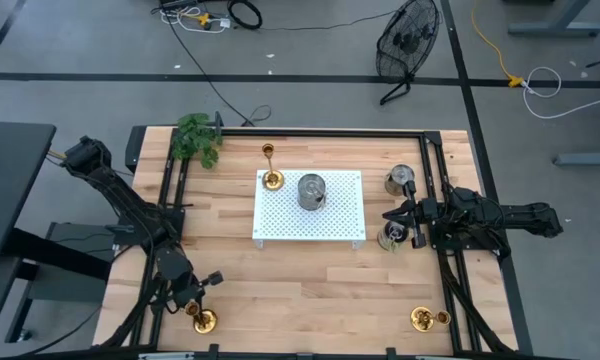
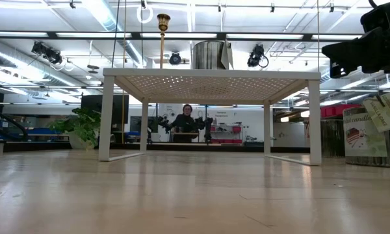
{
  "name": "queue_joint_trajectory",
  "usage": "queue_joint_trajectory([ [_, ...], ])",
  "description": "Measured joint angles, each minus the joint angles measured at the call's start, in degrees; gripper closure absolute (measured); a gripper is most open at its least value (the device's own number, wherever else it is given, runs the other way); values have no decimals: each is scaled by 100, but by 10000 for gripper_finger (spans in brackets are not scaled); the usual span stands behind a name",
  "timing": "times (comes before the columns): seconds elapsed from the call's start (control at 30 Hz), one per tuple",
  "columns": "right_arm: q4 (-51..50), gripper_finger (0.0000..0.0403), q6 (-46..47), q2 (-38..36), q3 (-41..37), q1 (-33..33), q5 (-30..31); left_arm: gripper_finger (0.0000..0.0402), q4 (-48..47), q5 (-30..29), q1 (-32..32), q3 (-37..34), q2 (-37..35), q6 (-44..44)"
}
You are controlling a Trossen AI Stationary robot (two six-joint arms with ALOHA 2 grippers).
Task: Pick & Place candle stick holders
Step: Put the left golden candle holder on the shelf aligned with the other golden candle holder
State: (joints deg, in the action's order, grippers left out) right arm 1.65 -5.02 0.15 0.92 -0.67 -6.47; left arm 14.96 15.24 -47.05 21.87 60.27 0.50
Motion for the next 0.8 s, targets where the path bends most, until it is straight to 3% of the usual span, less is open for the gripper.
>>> queue_joint_trajectory([
  [0.23, 0, 382, -2, -1, -1, 0, -1, 379, -261, 3, 0, 535, 0, 17],
  [0.57, 0, 382, -2, 0, -1, 0, 1, 378, -1561, -137, 18, 1419, 0, 359],
  [0.8, 0, 382, 0, -1, 0, 0, 1, 378, -2214, -166, 468, 1987, 0, 624],
])
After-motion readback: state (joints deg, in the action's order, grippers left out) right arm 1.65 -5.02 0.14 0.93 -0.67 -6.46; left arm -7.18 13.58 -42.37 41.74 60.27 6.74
